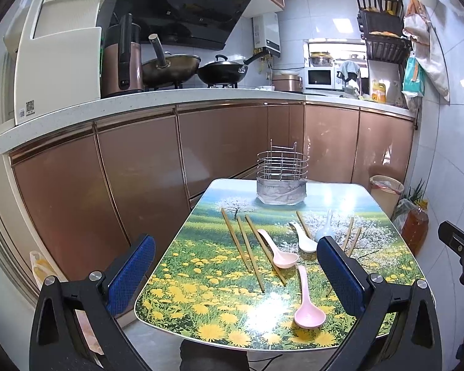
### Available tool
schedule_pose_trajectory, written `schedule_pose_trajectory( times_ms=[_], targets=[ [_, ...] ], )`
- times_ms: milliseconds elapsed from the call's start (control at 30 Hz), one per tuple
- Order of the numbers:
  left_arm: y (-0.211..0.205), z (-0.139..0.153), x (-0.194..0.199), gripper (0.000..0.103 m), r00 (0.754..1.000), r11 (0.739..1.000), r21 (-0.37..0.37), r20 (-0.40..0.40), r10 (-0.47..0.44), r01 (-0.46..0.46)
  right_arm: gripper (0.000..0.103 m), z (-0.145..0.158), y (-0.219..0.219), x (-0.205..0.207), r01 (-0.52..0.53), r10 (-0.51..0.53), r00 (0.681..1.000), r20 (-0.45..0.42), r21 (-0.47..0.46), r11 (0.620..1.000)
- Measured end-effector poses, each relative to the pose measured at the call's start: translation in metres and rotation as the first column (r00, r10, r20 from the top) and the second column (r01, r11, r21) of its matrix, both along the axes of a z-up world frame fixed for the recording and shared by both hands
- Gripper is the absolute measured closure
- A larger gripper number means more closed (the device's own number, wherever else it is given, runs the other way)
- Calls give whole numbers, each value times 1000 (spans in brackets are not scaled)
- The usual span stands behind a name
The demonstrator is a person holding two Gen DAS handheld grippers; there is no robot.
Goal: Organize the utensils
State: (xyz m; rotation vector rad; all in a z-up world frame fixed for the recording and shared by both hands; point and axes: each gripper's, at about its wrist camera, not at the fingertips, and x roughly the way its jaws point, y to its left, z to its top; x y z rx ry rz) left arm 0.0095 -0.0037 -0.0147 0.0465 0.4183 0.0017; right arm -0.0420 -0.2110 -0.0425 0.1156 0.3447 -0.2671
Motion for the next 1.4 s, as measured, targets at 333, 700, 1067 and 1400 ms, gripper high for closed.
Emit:
schedule_pose_trajectory(
  times_ms=[333,700,1067,1400],
  targets=[
    [3,-2,3,0,1000,1000,-15,-6,0,0,3,2,1,-2,-7,7,1000,9,-2,1000],
    [3,-4,1,0,1000,999,-38,20,-12,13,3,0,-2,1,-4,4,1000,1,-12,1000],
    [3,-5,0,0,999,998,-54,42,-14,16,3,-4,-5,4,-2,2,1000,-3,-22,1000],
    [2,-5,8,0,1000,999,-36,9,-23,23,3,-5,-8,9,-29,29,1000,12,8,1000]
  ],
)
